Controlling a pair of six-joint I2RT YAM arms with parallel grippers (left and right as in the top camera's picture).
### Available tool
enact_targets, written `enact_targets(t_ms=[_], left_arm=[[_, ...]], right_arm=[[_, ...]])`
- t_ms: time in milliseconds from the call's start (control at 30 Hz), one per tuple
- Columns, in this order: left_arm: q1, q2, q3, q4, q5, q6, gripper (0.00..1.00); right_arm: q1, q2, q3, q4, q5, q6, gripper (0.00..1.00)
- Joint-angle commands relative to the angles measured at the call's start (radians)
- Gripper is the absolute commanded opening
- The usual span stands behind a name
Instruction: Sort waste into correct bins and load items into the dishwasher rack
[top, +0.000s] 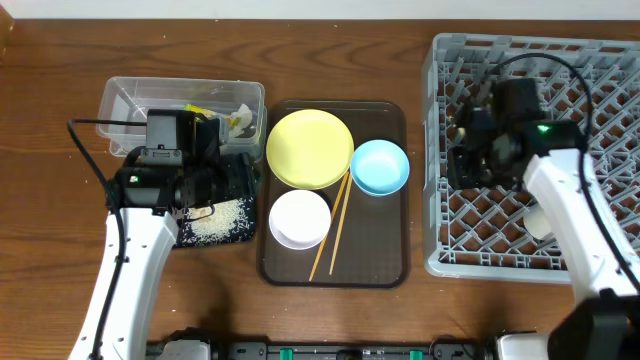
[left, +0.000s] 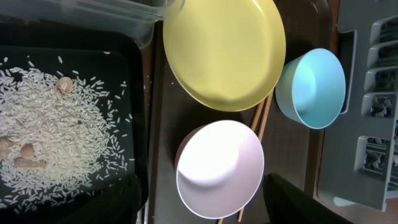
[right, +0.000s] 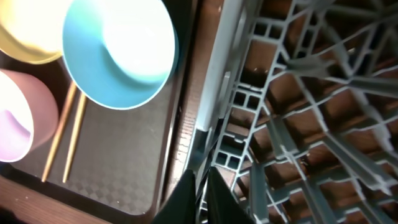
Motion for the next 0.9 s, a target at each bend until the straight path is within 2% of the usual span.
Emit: enact_targets(t_ms=[0,267,600,867], left_arm=[[0.003,0.003,0.007,-0.002,-0.009,0.014,0.66],[0.003,0.003,0.007,-0.002,-0.009,0.014,0.66],[0.003,0.003,0.007,-0.002,-0.009,0.014,0.66],[0.003,0.003,0.007,-0.002,-0.009,0.014,0.66]], right_arm=[[0.028,0.042,-0.006,0.0,0.014,0.023,0.02],[0.035,0.128,-0.006,-0.002,0.017,0.037,0.01],[0.036,0.131,-0.006,-0.069,0.009,0.037,0.01],[0.035,0.131,-0.006,-0.059,0.01,0.036,0.01]])
